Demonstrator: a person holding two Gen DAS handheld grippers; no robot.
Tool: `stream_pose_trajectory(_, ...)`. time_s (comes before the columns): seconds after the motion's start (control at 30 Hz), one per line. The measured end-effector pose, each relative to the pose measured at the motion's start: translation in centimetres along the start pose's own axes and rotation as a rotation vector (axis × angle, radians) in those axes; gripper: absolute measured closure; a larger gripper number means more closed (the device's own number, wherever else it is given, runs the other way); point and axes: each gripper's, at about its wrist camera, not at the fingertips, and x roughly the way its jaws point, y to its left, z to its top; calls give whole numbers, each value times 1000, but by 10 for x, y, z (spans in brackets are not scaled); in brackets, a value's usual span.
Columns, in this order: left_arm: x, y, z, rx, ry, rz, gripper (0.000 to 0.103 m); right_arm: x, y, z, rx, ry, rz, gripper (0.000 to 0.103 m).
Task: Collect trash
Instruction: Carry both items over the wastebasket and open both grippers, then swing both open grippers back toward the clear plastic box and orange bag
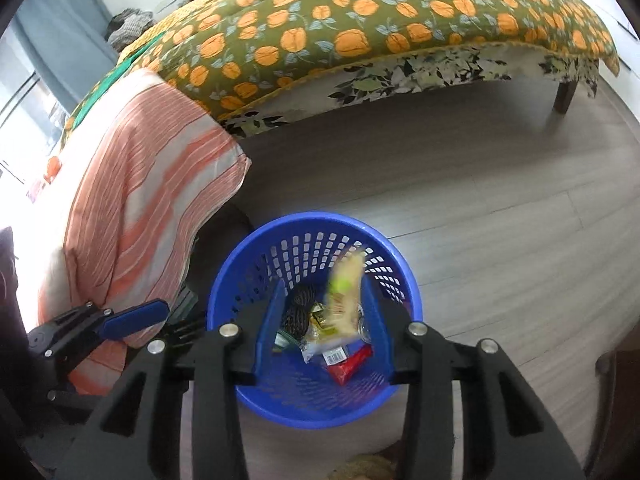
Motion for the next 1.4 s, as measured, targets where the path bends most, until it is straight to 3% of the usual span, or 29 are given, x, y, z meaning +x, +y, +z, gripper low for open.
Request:
stream_pose_trajectory(0.03, -5, -1, -1, -1, -12, -10, 35, -3, -2, 0, 9, -7, -4, 57)
stream_pose_trajectory(0.13, -29, -3, -5, 2, -58, -36, 29, -10, -2, 1, 15, -32, -28, 25)
stream_pose_trajectory(0.23, -67, -4, -17, 18, -111, -73, 24, -20, 8, -2, 0, -69, -62, 13)
stream_pose_trajectory(0.33, -108, 7, -33, 20, -172, -29, 13, -32, 26, -8, -40, -124, -90, 12)
stream_pose_trajectory(0.43, -147, 33, -53, -15, -223, 9, 11, -48, 54, -14, -121, -200, -107, 12)
stream_pose_trajectory(0.53, -175, 63, -68, -59, -267, 123, 11, -66, 90, -23, -223, -293, -126, 12)
stream_pose_trajectory(0.7, -200, 116, -89, -147, -293, 260, 11, -74, 153, -34, -324, -342, -79, 12)
stream_pose_trajectory(0.97, -224, 177, -114, -204, -293, 388, 11, -53, 259, -31, -487, -274, -26, 11)
stream_pose_trajectory(1.2, -240, 251, -127, -290, -277, 405, 11, 3, 347, -16, -594, -159, -31, 11)
stream_pose_trajectory(1.4, -248, 326, -109, -322, -278, 403, 11, 31, 393, -28, -666, -124, 12, 10)
